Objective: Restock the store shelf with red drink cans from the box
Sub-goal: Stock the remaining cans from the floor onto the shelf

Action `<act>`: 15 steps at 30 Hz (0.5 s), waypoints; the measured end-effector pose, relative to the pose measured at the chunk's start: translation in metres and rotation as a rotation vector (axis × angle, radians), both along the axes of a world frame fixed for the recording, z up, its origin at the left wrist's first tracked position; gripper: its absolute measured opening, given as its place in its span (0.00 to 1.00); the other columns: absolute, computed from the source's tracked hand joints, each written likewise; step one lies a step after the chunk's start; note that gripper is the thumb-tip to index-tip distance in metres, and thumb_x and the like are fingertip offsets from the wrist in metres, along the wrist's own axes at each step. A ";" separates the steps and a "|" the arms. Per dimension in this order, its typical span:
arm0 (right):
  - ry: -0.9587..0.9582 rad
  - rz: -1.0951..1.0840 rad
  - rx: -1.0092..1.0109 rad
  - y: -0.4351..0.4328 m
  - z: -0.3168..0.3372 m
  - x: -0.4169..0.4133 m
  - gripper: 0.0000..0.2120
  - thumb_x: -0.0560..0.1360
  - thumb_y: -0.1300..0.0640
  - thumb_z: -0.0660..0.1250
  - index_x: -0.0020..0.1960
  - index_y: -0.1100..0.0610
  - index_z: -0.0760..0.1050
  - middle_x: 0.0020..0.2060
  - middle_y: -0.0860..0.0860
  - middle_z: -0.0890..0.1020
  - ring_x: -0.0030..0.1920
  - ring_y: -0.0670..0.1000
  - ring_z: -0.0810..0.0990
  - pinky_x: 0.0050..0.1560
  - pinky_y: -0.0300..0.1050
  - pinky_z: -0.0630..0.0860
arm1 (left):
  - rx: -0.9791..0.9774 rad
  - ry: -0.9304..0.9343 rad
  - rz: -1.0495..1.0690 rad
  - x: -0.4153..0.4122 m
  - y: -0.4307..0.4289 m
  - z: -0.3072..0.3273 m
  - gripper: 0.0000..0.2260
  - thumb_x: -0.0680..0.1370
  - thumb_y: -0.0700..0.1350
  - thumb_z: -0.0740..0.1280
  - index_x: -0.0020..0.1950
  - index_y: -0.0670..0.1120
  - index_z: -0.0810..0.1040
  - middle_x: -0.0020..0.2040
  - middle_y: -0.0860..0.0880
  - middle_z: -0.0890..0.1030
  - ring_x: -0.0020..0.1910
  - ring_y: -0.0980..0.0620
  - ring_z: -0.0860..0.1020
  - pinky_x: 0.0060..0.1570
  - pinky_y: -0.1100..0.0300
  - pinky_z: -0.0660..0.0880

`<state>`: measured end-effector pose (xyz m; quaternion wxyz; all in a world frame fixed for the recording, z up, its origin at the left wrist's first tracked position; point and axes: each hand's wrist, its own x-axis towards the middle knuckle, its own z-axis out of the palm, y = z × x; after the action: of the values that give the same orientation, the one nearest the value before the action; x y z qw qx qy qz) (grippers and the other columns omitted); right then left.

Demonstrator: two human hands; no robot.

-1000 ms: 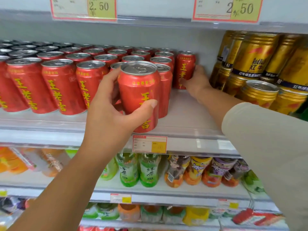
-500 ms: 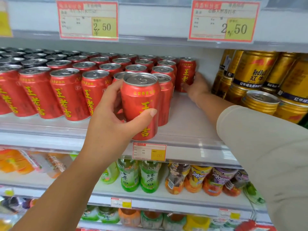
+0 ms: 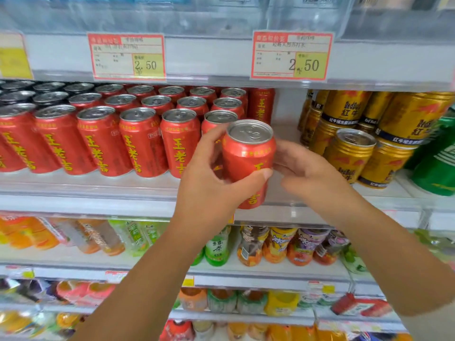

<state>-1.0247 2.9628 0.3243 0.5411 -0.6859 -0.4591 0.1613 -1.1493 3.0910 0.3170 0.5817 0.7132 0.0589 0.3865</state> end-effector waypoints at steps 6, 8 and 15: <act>0.007 -0.099 -0.030 -0.021 0.005 -0.006 0.38 0.65 0.57 0.80 0.71 0.50 0.67 0.61 0.45 0.80 0.61 0.43 0.78 0.65 0.48 0.74 | -0.012 0.011 -0.079 0.029 -0.011 0.000 0.32 0.67 0.42 0.78 0.69 0.49 0.72 0.61 0.51 0.81 0.60 0.53 0.80 0.62 0.50 0.77; -0.024 -0.216 0.022 -0.019 0.006 -0.006 0.33 0.64 0.56 0.80 0.66 0.50 0.71 0.56 0.45 0.82 0.56 0.43 0.81 0.59 0.47 0.78 | 0.012 0.045 -0.116 0.036 -0.011 0.002 0.33 0.68 0.43 0.78 0.71 0.49 0.70 0.63 0.51 0.80 0.62 0.54 0.79 0.64 0.49 0.76; -0.112 -0.458 -0.029 0.007 0.000 0.021 0.33 0.64 0.52 0.80 0.64 0.52 0.70 0.57 0.49 0.81 0.55 0.47 0.80 0.59 0.48 0.77 | 0.315 0.115 0.079 -0.001 0.012 -0.013 0.28 0.72 0.53 0.75 0.71 0.54 0.74 0.64 0.57 0.79 0.63 0.61 0.75 0.64 0.63 0.72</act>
<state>-1.0033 2.9701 0.3245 0.5275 -0.7877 -0.3183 0.0024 -1.1504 3.1029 0.3041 0.4430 0.8137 0.0589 0.3719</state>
